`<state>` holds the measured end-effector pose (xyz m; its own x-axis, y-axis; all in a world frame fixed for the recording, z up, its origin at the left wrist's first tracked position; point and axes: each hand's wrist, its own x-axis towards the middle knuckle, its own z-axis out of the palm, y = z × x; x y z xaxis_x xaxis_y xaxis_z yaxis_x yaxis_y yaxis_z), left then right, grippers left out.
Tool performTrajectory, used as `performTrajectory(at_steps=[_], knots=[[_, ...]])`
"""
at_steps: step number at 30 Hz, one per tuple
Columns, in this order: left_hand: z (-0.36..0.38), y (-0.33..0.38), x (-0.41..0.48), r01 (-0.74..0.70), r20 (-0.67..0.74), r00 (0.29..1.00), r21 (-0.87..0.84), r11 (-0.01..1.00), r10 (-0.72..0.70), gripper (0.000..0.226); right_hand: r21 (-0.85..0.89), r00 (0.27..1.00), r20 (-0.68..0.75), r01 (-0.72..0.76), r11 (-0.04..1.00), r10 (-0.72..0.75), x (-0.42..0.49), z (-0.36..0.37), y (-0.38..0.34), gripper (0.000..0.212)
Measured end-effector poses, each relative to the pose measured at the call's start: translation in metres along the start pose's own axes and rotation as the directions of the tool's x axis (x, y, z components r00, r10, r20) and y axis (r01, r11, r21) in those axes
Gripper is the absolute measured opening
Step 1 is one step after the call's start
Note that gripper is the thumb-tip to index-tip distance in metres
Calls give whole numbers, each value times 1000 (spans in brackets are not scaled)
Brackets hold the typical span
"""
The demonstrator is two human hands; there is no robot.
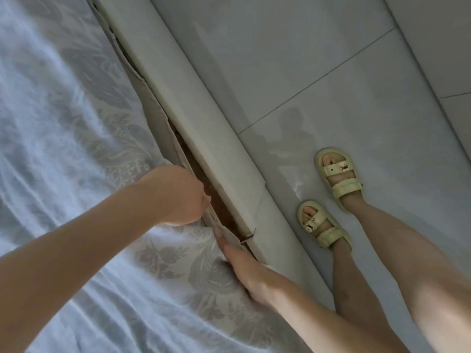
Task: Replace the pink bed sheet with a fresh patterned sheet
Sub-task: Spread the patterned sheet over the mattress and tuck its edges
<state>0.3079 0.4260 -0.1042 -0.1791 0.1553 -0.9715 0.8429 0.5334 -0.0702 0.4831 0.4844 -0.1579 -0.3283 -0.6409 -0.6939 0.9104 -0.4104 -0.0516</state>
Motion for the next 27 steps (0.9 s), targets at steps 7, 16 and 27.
performTrajectory(at_steps=[7, 16, 27], knots=[[2, 13, 30, -119, -409, 907, -24, 993, 99, 63, -9, 989, -91, -114, 993, 113, 16, -33, -7, 54], [87, 43, -22, -92, -600, 788, 107, 990, 138, 53, 38, 905, -398, -148, 988, 151, -59, -66, 93, 48], [81, 89, 5, 224, -472, 851, -74, 972, -232, 57, 71, 905, -355, -223, 972, 234, -61, -61, 119, 62]])
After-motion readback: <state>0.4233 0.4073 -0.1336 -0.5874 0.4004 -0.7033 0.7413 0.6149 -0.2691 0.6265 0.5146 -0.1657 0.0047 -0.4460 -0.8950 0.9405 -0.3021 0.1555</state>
